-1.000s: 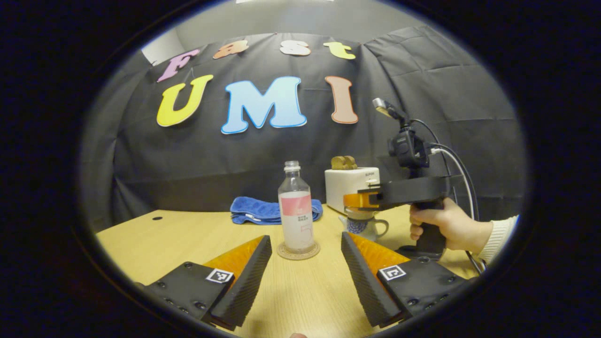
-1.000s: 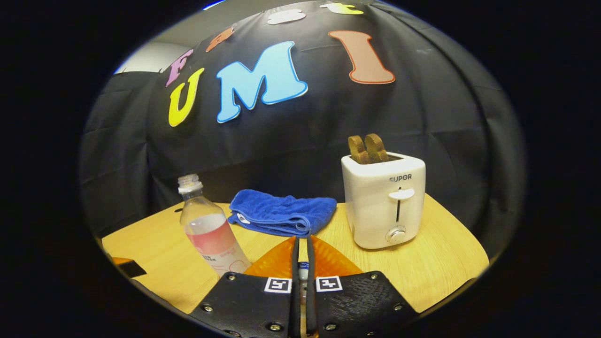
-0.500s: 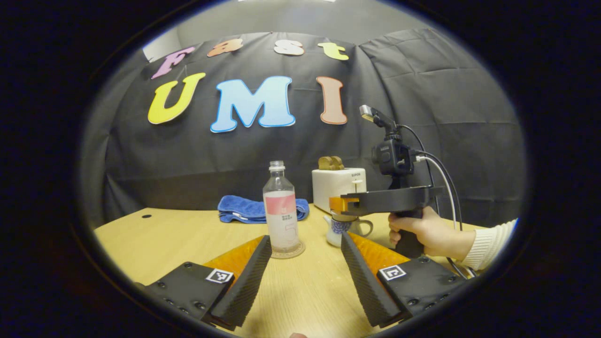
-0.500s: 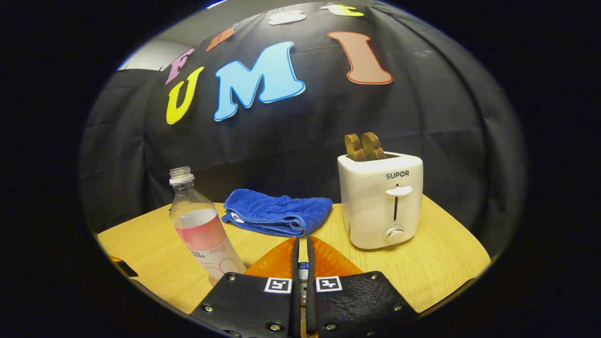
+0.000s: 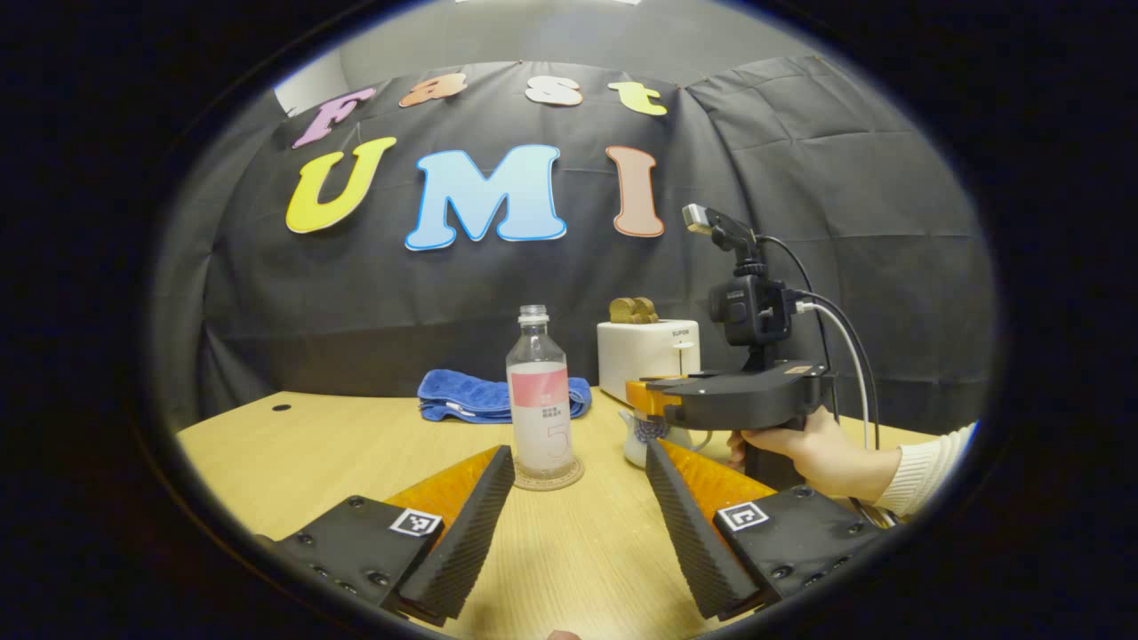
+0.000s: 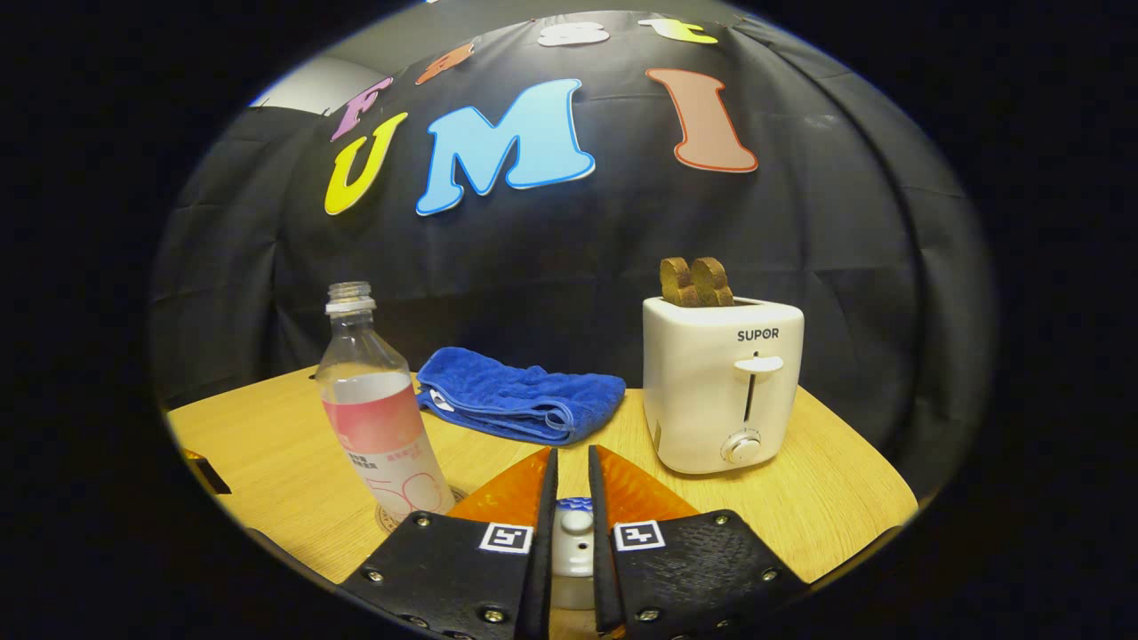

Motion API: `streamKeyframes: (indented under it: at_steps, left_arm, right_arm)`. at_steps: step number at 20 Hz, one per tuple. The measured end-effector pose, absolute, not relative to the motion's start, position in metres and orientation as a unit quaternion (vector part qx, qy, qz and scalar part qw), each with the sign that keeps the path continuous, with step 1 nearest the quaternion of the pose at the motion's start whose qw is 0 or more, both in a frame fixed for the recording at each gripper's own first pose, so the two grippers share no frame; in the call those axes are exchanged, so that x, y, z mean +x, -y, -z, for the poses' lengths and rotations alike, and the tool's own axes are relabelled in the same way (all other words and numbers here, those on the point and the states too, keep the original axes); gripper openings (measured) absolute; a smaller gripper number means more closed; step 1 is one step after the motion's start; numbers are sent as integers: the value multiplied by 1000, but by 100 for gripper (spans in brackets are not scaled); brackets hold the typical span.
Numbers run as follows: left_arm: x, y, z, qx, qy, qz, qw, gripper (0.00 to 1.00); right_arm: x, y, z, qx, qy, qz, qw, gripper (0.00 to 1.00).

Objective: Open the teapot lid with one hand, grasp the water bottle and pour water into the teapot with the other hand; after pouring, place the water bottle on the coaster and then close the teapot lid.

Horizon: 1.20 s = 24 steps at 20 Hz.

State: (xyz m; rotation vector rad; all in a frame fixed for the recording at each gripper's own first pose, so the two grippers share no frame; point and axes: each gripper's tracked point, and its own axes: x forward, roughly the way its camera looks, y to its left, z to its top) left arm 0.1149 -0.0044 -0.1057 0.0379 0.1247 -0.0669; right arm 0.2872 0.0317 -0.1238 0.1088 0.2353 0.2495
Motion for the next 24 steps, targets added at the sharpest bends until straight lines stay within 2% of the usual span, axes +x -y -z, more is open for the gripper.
streamKeyframes:
  at_steps: [2,3,4,5,7,10,14,20,24]
  left_arm:
    - [113,1,101,19,-55,29,998,100]
    - [113,-1,98,20,-50,26,998,100]
    - [111,-3,95,20,-44,24,999,100]
    - [110,-4,92,19,-40,25,999,100]
    - [109,-5,86,13,-32,26,999,100]
    - [102,-12,74,10,-26,25,999,100]
    - [87,-19,68,5,-18,18,1000,100]
    - [73,-3,80,16,-23,23,999,100]
    - [62,5,96,11,-37,19,999,100]
  right_arm:
    - [283,-26,112,44,-108,-117,986,28]
    - [278,-26,103,46,-103,-117,987,45]
    - [273,-25,94,49,-99,-118,987,51]
    - [266,-23,84,48,-94,-115,988,69]
    - [249,-11,63,31,-81,-94,992,90]
    - [211,6,30,8,-56,-60,997,91]
    - [151,7,14,5,-31,-45,998,92]
    - [87,-3,46,17,-40,-37,998,92]
    - [67,-10,77,17,-54,-36,998,92]
